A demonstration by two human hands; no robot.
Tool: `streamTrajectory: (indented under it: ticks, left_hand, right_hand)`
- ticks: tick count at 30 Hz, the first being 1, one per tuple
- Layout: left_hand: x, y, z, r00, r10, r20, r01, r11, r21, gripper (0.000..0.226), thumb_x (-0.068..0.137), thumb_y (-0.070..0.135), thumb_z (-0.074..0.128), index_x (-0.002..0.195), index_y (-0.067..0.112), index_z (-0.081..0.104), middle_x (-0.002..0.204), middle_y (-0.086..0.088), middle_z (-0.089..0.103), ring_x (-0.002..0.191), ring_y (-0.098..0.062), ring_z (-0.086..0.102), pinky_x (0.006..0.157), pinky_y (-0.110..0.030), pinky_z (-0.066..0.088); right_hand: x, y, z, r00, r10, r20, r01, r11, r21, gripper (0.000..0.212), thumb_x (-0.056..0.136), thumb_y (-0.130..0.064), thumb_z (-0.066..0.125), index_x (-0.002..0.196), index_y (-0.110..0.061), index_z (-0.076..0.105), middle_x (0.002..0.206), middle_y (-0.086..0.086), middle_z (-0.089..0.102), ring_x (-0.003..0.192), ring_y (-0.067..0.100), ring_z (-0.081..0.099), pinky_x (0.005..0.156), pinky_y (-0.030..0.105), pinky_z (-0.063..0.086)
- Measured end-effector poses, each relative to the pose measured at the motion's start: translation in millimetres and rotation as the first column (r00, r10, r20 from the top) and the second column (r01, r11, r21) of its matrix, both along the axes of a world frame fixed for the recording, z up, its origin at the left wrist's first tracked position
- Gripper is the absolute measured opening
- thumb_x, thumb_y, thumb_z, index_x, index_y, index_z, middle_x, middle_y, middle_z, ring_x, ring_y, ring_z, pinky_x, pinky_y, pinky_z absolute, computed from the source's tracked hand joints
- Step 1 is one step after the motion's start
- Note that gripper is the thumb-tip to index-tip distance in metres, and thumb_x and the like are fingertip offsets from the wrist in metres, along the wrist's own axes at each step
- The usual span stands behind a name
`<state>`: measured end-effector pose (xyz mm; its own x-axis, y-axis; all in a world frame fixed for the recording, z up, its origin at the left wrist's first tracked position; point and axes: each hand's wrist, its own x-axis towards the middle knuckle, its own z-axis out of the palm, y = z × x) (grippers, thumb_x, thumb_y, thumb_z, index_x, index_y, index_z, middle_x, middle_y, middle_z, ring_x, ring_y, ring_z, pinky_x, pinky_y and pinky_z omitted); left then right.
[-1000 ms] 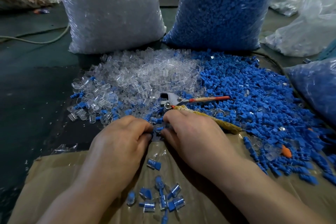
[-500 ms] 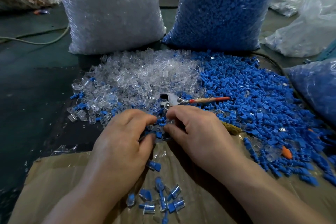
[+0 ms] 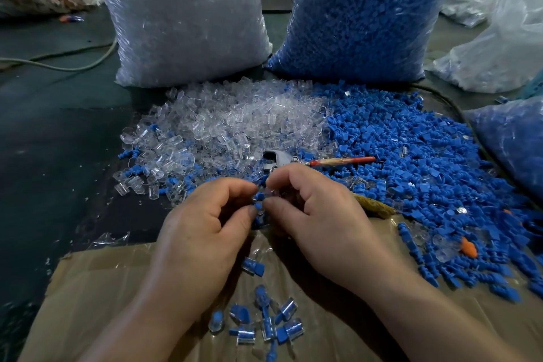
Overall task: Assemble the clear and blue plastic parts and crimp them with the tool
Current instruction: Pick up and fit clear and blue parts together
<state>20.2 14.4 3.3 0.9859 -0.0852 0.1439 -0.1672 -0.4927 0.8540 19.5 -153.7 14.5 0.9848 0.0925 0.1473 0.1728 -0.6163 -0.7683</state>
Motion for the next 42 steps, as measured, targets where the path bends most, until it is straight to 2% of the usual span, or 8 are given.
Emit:
streamTrajectory:
  ticks: [5,10,16,21,27,31,37,42]
  left_hand:
    - [1.5,1.1,-3.0,0.999,0.043,0.024,-0.043,0.999,-0.008,0.037,0.092,0.021,0.066,0.101,0.057,0.065,0.103,0.035,0.065,0.097,0.013,0.062,0.077,-0.015,0.048]
    - [2.9,3.3,-8.7,0.990,0.028,-0.136,-0.066,0.957,-0.282,0.032,0.101,0.021,0.054,0.100,0.048,0.071,0.081,0.005,0.073,0.072,-0.012,0.072,0.064,-0.031,0.060]
    - [2.7,3.1,-5.1,0.968,-0.034,-0.249,-0.106,0.844,-0.526,0.019,0.089,0.015,0.066,0.092,0.031,0.075,0.080,-0.009,0.075,0.067,-0.020,0.072,0.061,-0.033,0.059]
    - [4.4,5.4,0.5,0.973,-0.077,-0.216,-0.077,0.779,-0.623,0.030,0.069,0.028,0.066,0.097,0.031,0.077,0.086,-0.010,0.076,0.075,-0.019,0.075,0.060,-0.026,0.058]
    - [2.2,4.2,-3.4,0.989,-0.004,-0.149,-0.082,0.822,-0.564,0.026,0.095,0.010,0.058,0.090,0.031,0.072,0.087,-0.009,0.077,0.072,-0.024,0.075,0.056,-0.027,0.058]
    - [-0.6,5.8,-2.2,0.997,0.019,-0.071,-0.051,0.869,-0.492,0.014,0.083,0.034,0.064,0.095,0.034,0.071,0.093,0.000,0.078,0.079,-0.020,0.076,0.065,-0.037,0.060]
    - [-1.2,9.0,-1.3,0.998,0.004,-0.065,-0.034,0.881,-0.473,0.046,0.063,0.058,0.080,0.099,0.030,0.076,0.074,0.001,0.070,0.065,-0.011,0.064,0.056,-0.025,0.054]
    - [-6.0,6.6,3.7,0.987,-0.090,-0.131,0.003,0.834,-0.552,0.050,0.058,0.057,0.086,0.095,0.026,0.075,0.086,-0.018,0.074,0.080,-0.045,0.071,0.070,-0.060,0.060]
  right_hand:
    - [-1.9,3.0,0.6,0.988,-0.027,0.152,0.041,0.995,-0.088,0.010,0.095,-0.034,0.059,0.102,-0.039,0.053,0.089,-0.022,0.054,0.087,-0.001,0.052,0.071,0.017,0.043]
    - [-1.6,2.0,2.1,0.966,-0.050,0.254,0.078,0.992,-0.100,0.013,0.094,-0.030,0.061,0.107,-0.028,0.060,0.091,-0.023,0.050,0.089,0.001,0.048,0.076,0.016,0.041]
    - [-5.1,0.4,4.4,0.998,-0.061,-0.010,0.061,0.982,0.178,0.018,0.090,-0.027,0.068,0.103,-0.037,0.062,0.091,-0.016,0.064,0.081,0.004,0.063,0.073,0.024,0.054]
    - [-6.9,0.5,12.5,0.942,0.170,-0.289,0.103,0.674,0.731,0.019,0.096,-0.006,0.056,0.108,-0.017,0.066,0.075,0.009,0.066,0.054,0.023,0.059,0.047,0.031,0.053]
    - [-6.3,1.2,17.7,0.883,0.333,-0.332,0.194,0.385,0.902,0.011,0.094,-0.003,0.054,0.105,-0.003,0.054,0.085,0.018,0.069,0.059,0.024,0.065,0.047,0.028,0.055]
    - [-5.9,-0.3,17.1,0.858,0.383,-0.343,0.202,0.363,0.910,0.033,0.084,-0.015,0.061,0.113,-0.001,0.053,0.087,0.019,0.070,0.063,0.025,0.069,0.051,0.028,0.058]
    - [-8.5,-1.6,20.2,0.840,0.403,-0.363,0.159,0.456,0.875,0.017,0.092,-0.022,0.058,0.094,-0.005,0.057,0.070,0.011,0.062,0.047,0.016,0.058,0.039,0.022,0.048]
    - [-11.6,0.6,19.4,0.868,0.360,-0.343,0.129,0.504,0.854,0.004,0.088,-0.010,0.063,0.086,-0.011,0.066,0.067,0.010,0.058,0.048,0.015,0.051,0.038,0.020,0.041]
